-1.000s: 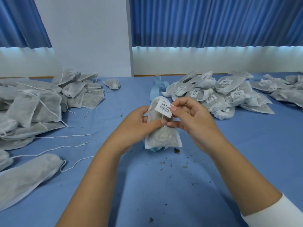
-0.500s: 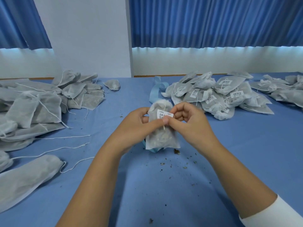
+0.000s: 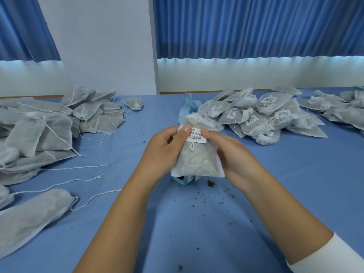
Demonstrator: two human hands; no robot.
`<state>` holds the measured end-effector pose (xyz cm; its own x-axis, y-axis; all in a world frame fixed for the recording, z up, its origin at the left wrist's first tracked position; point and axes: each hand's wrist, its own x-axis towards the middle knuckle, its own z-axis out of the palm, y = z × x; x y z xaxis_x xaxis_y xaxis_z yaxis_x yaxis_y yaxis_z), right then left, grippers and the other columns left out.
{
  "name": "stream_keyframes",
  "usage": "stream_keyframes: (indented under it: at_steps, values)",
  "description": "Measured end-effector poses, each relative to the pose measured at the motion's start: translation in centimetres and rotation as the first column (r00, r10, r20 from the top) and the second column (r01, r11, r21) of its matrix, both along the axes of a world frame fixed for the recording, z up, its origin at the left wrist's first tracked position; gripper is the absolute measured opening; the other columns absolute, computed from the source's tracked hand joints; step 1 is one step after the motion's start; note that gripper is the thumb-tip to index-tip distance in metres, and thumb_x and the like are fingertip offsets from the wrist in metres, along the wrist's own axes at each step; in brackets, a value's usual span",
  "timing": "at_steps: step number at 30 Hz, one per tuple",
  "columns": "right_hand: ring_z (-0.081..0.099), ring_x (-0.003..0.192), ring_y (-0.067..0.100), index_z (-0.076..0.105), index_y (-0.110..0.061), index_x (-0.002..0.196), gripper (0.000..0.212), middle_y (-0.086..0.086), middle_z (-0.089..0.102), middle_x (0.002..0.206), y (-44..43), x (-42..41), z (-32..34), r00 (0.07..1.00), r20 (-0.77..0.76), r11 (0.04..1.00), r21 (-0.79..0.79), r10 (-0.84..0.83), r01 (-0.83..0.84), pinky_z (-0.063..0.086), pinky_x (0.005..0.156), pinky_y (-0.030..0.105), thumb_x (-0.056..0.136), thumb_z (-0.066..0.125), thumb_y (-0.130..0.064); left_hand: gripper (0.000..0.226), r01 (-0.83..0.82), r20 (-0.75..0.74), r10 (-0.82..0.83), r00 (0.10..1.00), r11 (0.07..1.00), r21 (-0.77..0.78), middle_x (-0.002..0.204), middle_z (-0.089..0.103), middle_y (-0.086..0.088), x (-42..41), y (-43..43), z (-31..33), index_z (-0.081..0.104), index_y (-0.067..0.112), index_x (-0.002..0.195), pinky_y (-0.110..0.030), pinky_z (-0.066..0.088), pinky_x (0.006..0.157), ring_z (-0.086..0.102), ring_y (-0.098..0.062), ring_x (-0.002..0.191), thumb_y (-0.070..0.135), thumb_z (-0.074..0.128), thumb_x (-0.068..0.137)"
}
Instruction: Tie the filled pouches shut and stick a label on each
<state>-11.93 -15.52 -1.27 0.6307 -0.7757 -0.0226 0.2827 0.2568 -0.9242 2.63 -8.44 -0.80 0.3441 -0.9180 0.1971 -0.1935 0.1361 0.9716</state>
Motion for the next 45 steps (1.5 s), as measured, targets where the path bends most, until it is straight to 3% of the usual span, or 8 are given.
stream_keyframes:
  at_steps: [5, 11, 18, 24, 31, 37, 40, 45]
  values:
    - [0.067, 0.109, 0.031, 0.068, -0.005, 0.116, 0.034, 0.015, 0.071, 0.114, -0.1, 0.1, -0.5, 0.999, 0.001, 0.999, -0.019, -0.042, 0.042, 0.056, 0.088, 0.041, 0.091, 0.065, -0.028, 0.027, 0.062, -0.066, -0.061, 0.996, 0.998, 0.016, 0.084, 0.075, 0.003, 0.2, 0.0, 0.0, 0.076, 0.025, 0.082, -0.025, 0.056, 0.066, 0.070, -0.010, 0.079, 0.044, 0.061, 0.094]
    - [0.069, 0.105, 0.025, 0.071, -0.013, 0.111, 0.028, 0.010, 0.073, 0.110, 0.1, 0.1, -0.2, 0.997, -0.032, 0.983, -0.177, -0.064, 0.057, 0.057, 0.084, 0.036, 0.087, 0.070, -0.026, 0.019, 0.050, -0.170, -0.052, 0.984, 0.999, -0.017, 0.096, 0.077, -0.003, 0.5, -0.1, 0.0, 0.077, 0.020, 0.095, -0.037, 0.059, 0.081, 0.073, -0.018, 0.092, 0.034, 0.064, 0.094]
    - [0.069, 0.104, 0.029, 0.068, -0.007, 0.115, 0.030, 0.015, 0.071, 0.112, 0.0, 0.1, -0.2, 0.998, -0.015, 0.992, -0.111, -0.067, 0.065, 0.056, 0.086, 0.043, 0.087, 0.068, -0.020, 0.018, 0.086, -0.216, -0.086, 0.973, 0.996, -0.009, 0.094, 0.077, -0.002, 0.3, -0.1, 0.1, 0.074, 0.014, 0.105, -0.026, 0.059, 0.070, 0.073, -0.013, 0.085, 0.025, 0.066, 0.093]
    - [0.072, 0.092, 0.024, 0.071, -0.014, 0.100, 0.013, 0.009, 0.075, 0.101, -0.1, 0.0, -0.1, 0.990, -0.041, 0.988, -0.083, -0.135, 0.131, 0.058, 0.073, 0.036, 0.091, 0.065, -0.021, 0.018, 0.022, -0.169, -0.017, 0.986, 0.999, 0.032, 0.091, 0.078, 0.000, -0.4, -0.3, -0.1, 0.077, 0.020, 0.093, -0.036, 0.059, 0.079, 0.074, -0.017, 0.087, 0.035, 0.066, 0.093]
    - [0.064, 0.071, 0.007, 0.048, -0.035, 0.119, 0.040, -0.005, 0.073, 0.081, -0.2, -1.7, 0.4, 0.949, -0.275, 0.949, -0.308, -0.154, 0.065, 0.048, 0.052, 0.023, 0.088, 0.064, -0.016, 0.022, -0.213, -0.175, 0.214, 0.961, 0.977, 0.028, 0.087, 0.076, -0.008, -0.7, -1.5, -0.9, 0.076, 0.016, 0.086, -0.049, 0.056, 0.086, 0.072, -0.031, 0.090, 0.034, 0.066, 0.094]
    - [0.062, 0.068, 0.009, 0.061, -0.022, 0.085, 0.012, -0.001, 0.070, 0.079, -1.8, -3.8, 0.8, 0.945, -0.276, 0.930, -0.363, -0.173, 0.064, 0.048, 0.054, 0.019, 0.088, 0.071, -0.015, 0.021, -0.238, -0.265, 0.239, 0.934, 0.971, 0.035, 0.085, 0.077, 0.002, -0.1, -1.8, -1.0, 0.071, 0.014, 0.091, -0.019, 0.057, 0.062, 0.075, -0.012, 0.074, 0.032, 0.062, 0.097]
    - [0.058, 0.067, 0.018, 0.064, -0.016, 0.086, 0.011, 0.003, 0.067, 0.079, -4.1, -4.2, 1.9, 0.916, -0.169, 0.886, -0.367, -0.364, 0.284, 0.052, 0.062, 0.025, 0.088, 0.068, -0.007, 0.018, -0.289, -0.287, 0.283, 0.915, 0.957, 0.022, 0.091, 0.074, -0.002, 0.5, -1.8, -0.7, 0.067, 0.012, 0.092, -0.017, 0.056, 0.060, 0.074, -0.010, 0.072, 0.028, 0.061, 0.098]
    - [0.061, 0.095, 0.018, 0.056, -0.024, 0.121, 0.031, 0.001, 0.059, 0.095, -9.0, -6.1, 5.0, 0.808, 0.144, 0.796, -0.139, -0.572, 0.589, 0.056, 0.090, 0.033, 0.092, 0.062, -0.014, 0.013, -0.303, -0.278, 0.289, 0.916, 0.953, -0.007, 0.091, 0.071, -0.004, 0.9, -2.1, -0.7, 0.067, 0.011, 0.096, -0.014, 0.053, 0.056, 0.073, -0.009, 0.070, 0.022, 0.059, 0.099]
